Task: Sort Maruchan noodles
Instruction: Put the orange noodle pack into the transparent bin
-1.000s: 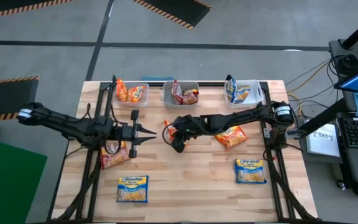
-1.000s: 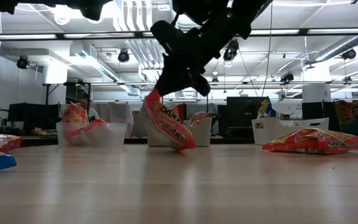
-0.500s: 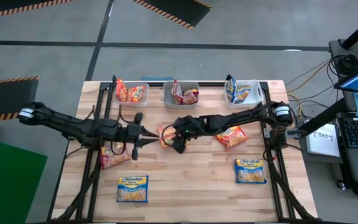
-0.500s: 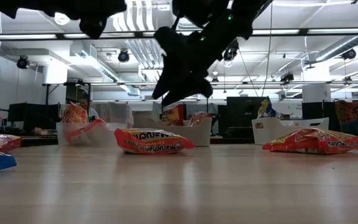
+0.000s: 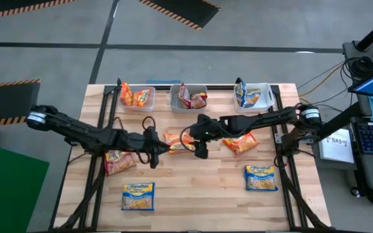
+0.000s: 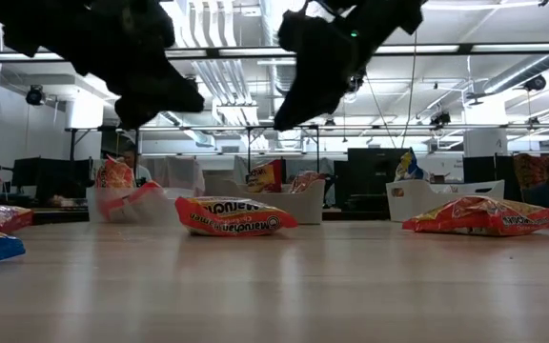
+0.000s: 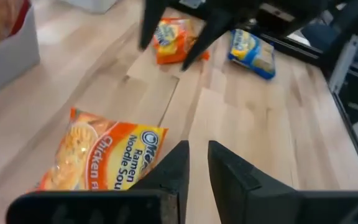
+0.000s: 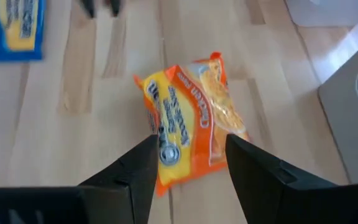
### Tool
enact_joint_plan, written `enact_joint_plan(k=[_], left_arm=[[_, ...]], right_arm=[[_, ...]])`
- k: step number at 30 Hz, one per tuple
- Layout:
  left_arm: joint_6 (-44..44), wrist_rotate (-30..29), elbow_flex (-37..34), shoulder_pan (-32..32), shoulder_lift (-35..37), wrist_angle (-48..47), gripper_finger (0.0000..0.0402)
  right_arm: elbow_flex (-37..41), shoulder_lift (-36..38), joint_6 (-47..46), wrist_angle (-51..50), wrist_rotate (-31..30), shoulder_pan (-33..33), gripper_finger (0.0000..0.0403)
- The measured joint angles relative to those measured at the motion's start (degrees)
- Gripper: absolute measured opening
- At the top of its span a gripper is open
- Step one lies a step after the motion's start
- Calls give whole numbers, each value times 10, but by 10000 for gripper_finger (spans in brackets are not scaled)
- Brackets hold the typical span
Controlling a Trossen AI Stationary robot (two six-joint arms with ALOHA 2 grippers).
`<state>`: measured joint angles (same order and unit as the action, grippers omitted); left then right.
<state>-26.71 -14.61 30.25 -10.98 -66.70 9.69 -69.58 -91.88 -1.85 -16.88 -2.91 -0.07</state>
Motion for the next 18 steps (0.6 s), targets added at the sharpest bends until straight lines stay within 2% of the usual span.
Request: enact_joint_plan(k=[7,18], left_arm=[[-105,0,0,18,-34,3,89],[-295,-5,1,64,-89,-6,225]], right_arm=[[95,88,66,66,1,1,166],[214,274,79,117,-1,-2,162]])
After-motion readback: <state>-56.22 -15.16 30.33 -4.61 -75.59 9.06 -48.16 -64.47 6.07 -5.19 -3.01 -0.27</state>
